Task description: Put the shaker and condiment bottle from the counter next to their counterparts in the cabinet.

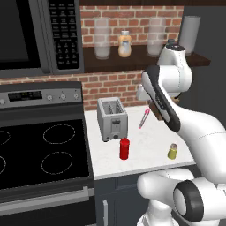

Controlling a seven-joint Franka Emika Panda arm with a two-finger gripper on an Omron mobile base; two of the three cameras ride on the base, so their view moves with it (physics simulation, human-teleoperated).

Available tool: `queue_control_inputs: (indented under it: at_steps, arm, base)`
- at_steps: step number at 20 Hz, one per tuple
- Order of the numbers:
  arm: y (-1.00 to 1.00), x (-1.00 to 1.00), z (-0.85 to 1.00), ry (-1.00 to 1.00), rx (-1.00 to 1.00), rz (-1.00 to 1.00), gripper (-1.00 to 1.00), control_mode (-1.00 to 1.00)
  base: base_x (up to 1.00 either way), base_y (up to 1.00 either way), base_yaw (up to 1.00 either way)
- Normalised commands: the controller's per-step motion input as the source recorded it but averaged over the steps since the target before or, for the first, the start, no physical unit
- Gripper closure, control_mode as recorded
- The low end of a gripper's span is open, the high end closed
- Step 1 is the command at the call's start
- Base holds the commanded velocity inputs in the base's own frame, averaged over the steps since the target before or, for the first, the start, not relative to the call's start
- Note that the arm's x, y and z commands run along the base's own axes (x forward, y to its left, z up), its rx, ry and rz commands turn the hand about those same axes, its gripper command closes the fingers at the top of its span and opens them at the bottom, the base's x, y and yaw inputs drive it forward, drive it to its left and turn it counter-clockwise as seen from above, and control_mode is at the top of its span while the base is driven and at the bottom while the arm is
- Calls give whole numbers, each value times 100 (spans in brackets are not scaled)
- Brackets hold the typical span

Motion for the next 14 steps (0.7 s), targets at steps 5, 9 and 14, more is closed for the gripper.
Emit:
queue_control_inputs:
  at_steps: [5,9,14]
  arm:
    - [3,-2,-27,1,-9,0,-100,-100]
    - [1,-13,-62,10,-13,2,-100,-100]
    - [0,-39,-48,1,-4,10,-100,-100]
  base:
    - [0,0,0]
    - [0,0,0]
    - [0,0,0]
